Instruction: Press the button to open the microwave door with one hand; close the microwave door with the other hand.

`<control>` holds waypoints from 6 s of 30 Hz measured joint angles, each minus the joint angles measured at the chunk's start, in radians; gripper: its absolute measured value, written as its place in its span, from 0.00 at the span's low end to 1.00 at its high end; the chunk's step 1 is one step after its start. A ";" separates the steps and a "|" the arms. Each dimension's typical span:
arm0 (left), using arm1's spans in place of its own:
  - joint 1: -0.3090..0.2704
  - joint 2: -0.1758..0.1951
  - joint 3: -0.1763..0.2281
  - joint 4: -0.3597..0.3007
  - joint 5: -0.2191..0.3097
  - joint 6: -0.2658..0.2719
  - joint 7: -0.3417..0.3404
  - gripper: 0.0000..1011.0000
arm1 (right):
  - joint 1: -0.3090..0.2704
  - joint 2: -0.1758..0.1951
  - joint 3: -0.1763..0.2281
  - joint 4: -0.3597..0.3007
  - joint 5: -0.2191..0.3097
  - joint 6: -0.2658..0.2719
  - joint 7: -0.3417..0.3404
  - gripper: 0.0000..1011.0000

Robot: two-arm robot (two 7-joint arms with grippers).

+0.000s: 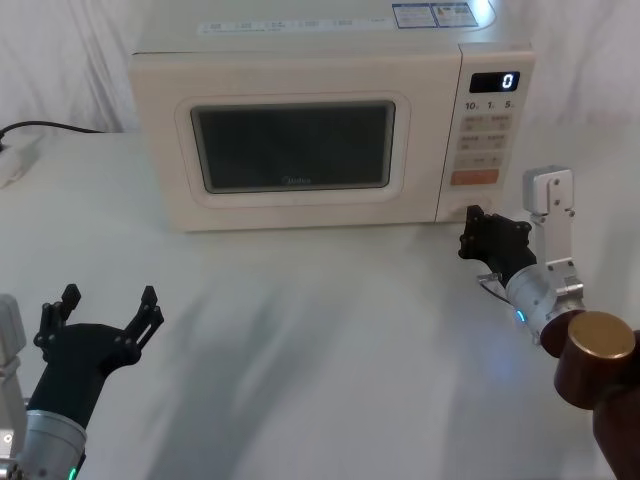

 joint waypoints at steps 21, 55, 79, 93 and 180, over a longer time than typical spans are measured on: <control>0.000 0.000 0.000 0.000 0.000 0.000 0.000 0.99 | 0.047 0.002 0.016 0.078 -0.003 -0.021 -0.005 0.00; 0.000 0.000 0.000 0.000 0.000 0.000 0.000 0.99 | 0.093 -0.007 0.013 0.137 -0.018 -0.044 0.004 0.00; 0.000 0.000 0.000 0.000 0.000 0.000 0.000 0.99 | 0.118 -0.018 0.011 0.175 -0.020 -0.057 0.005 0.00; 0.000 0.000 -0.001 0.000 0.000 0.000 0.000 0.99 | 0.137 -0.026 0.009 0.208 -0.023 -0.071 0.003 0.00; 0.000 0.000 0.000 0.000 0.000 0.000 0.000 0.99 | -0.314 0.025 -0.029 -0.403 -0.070 -0.004 -0.045 0.00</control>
